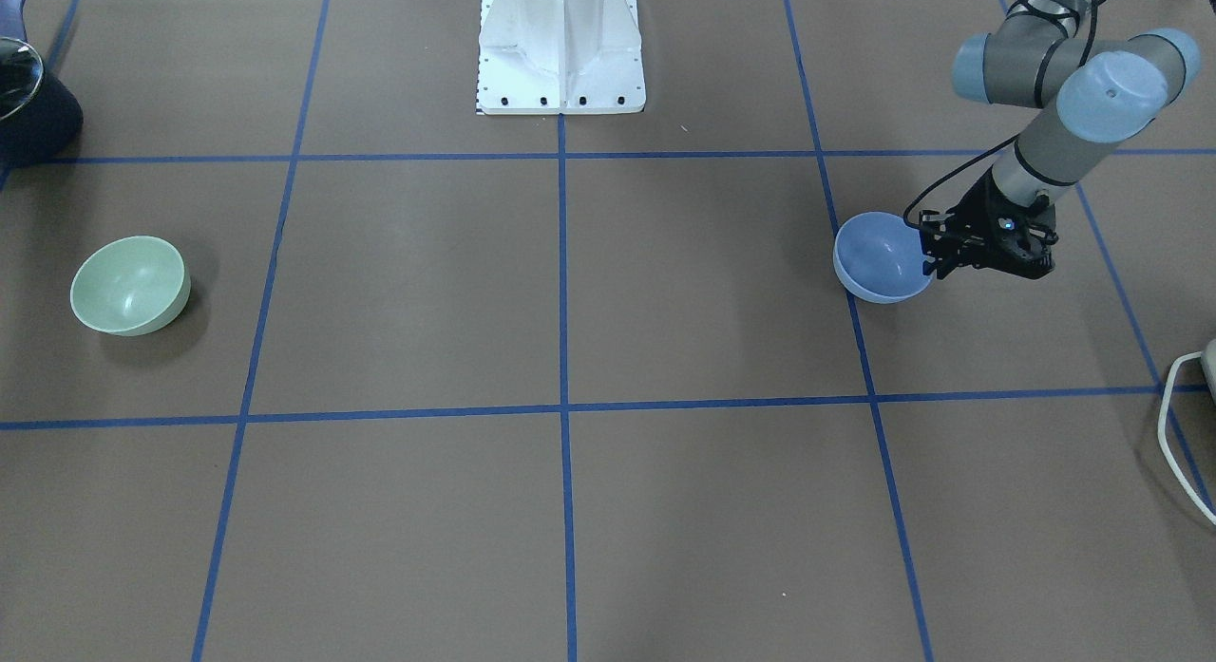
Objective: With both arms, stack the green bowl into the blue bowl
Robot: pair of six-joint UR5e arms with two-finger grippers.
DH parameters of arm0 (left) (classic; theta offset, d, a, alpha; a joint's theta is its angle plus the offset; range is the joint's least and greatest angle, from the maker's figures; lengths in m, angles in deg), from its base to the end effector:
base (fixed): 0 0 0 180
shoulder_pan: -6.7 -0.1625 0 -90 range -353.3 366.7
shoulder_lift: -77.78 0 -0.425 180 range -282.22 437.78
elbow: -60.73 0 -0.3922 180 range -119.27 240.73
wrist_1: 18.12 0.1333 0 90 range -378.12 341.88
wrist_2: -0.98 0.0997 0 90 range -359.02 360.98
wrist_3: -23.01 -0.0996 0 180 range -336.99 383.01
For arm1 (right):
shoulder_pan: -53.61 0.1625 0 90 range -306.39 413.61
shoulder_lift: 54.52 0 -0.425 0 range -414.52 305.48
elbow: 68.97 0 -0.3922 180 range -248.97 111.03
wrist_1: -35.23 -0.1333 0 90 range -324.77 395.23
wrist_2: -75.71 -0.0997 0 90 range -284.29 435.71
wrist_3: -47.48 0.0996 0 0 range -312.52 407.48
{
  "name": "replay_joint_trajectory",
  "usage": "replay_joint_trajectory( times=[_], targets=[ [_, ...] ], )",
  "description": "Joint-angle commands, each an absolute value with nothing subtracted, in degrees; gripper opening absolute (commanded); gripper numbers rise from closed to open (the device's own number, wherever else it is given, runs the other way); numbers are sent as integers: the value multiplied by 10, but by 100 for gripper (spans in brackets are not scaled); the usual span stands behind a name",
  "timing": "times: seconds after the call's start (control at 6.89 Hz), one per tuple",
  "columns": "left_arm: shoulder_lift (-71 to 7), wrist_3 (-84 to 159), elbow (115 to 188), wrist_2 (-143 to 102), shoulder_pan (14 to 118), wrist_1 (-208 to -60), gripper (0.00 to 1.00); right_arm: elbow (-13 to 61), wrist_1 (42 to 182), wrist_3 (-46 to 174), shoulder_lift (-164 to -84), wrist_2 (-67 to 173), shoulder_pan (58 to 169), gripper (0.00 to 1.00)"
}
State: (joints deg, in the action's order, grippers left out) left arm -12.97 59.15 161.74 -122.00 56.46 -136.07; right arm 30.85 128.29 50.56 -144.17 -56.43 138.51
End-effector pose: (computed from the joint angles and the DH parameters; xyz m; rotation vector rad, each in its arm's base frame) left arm 0.2753 -0.4477 0.5081 0.1883 0.8516 0.2663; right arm 0.0221 -0.5007 0.5792 0.0658 -0.7412 -0.0792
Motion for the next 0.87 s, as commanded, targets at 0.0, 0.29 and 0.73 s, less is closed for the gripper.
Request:
replay_joint_trajectory(
  times=[0.0,0.29,0.73],
  targets=[
    [-130,592,1618,-1221,565,-1361,3,308,1283,506,-1442,-564,1385,100],
    [-130,597,1637,-1235,566,-1359,0,308,1283,506,-1443,-564,1385,100],
    [-205,729,1660,-1285,566,-1334,0,310,1283,506,-1442,-565,1385,100]
  ],
)
